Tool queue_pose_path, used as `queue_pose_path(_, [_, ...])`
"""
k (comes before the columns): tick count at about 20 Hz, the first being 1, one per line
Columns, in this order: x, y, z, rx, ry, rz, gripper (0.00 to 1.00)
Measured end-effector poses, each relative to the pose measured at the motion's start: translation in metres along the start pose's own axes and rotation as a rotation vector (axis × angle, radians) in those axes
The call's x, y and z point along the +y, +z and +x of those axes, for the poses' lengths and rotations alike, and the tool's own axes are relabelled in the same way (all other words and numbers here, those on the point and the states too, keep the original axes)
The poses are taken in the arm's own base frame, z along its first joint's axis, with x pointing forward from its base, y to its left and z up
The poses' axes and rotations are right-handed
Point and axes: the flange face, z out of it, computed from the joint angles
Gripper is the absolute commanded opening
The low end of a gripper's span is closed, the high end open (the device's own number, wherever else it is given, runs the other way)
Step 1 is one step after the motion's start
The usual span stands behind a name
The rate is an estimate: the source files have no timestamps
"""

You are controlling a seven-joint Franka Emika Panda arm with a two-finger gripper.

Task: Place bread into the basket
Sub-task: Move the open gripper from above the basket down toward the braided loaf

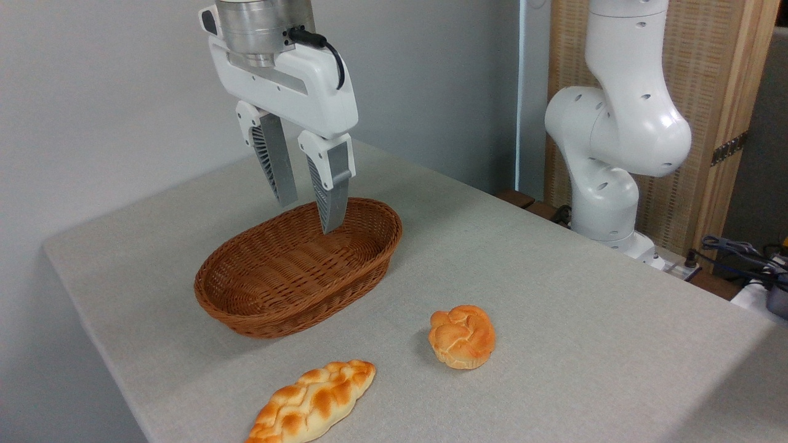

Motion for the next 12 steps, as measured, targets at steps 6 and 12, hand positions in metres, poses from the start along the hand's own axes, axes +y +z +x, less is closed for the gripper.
queue_pose_path(6, [-0.0075, 0.0044, 0.0002, 0.0, -0.008, 0.013, 1.0])
queue_pose_path(12, [-0.009, 0.0062, 0.0006, -0.001, -0.01, 0.013, 1.0])
